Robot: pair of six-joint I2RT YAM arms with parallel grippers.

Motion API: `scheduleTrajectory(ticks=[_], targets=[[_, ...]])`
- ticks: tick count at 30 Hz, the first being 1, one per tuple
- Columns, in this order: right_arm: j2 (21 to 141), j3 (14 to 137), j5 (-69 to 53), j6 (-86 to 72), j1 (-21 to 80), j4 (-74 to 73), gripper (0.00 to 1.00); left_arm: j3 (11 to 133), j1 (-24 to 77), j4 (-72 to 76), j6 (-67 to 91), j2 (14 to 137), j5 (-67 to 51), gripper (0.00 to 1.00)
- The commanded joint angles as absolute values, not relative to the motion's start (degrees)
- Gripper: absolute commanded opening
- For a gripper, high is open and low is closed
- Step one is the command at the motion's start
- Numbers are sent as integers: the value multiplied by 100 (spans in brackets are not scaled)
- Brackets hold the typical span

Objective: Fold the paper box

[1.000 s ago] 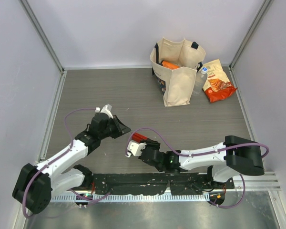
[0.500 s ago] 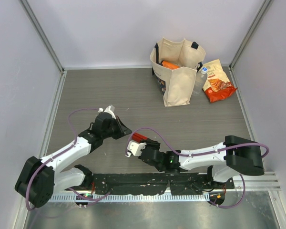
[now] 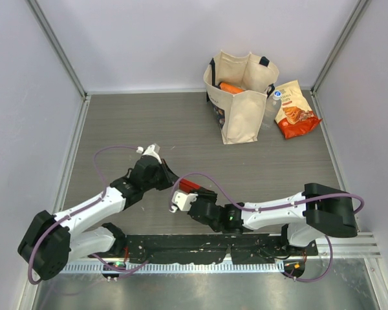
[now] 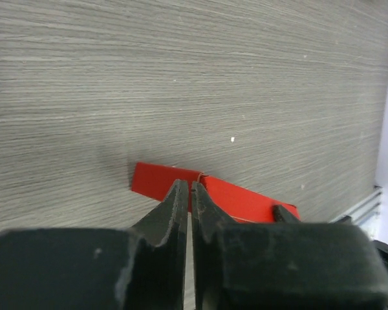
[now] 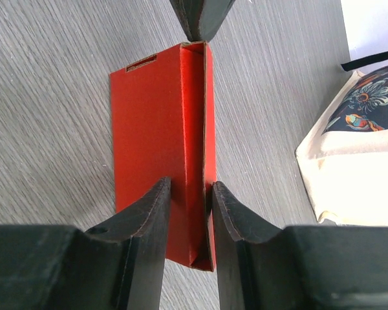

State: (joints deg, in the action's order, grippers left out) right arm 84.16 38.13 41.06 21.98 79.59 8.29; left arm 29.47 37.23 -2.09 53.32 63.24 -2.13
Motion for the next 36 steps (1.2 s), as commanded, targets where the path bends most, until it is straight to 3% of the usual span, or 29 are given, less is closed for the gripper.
scheduleTrajectory(ticks=[1, 2, 3, 6, 8, 11, 18, 28, 30, 36], targets=[[8719, 3867, 3665, 2030, 7919, 501, 36, 3024, 3762, -879, 5150, 5934, -44, 18], [8701, 3858, 3639, 2022, 7928, 492, 36, 3015, 3579, -870, 5185, 5733, -79, 27], [8684, 3841, 3621, 2004, 7928, 518, 36, 3006, 3464, -844, 5281, 5670, -218, 45], [8605, 3832, 3586, 2021, 7928, 554, 36, 3163, 3051, -808, 5387, 5756, -998, 60], [8605, 3823, 3621, 2039, 7928, 562, 36, 3418, 2980, -914, 5414, 5940, -1291, 62], [8613, 3823, 3639, 2022, 7919, 589, 36, 3480, 2971, -547, 5615, 6257, -1792, 63], [8622, 3832, 3691, 2030, 7919, 580, 35, 3244, 2971, 132, 5985, 6715, -2364, 54], [8587, 3832, 3718, 2021, 7919, 589, 35, 3182, 2971, -729, 5678, 6407, -1635, 48], [8587, 3832, 3735, 2021, 7919, 589, 34, 3147, 2979, -738, 5634, 6425, -1600, 43], [8578, 3841, 3727, 2013, 7919, 580, 34, 2980, 2971, -466, 5651, 6618, -1573, 42]])
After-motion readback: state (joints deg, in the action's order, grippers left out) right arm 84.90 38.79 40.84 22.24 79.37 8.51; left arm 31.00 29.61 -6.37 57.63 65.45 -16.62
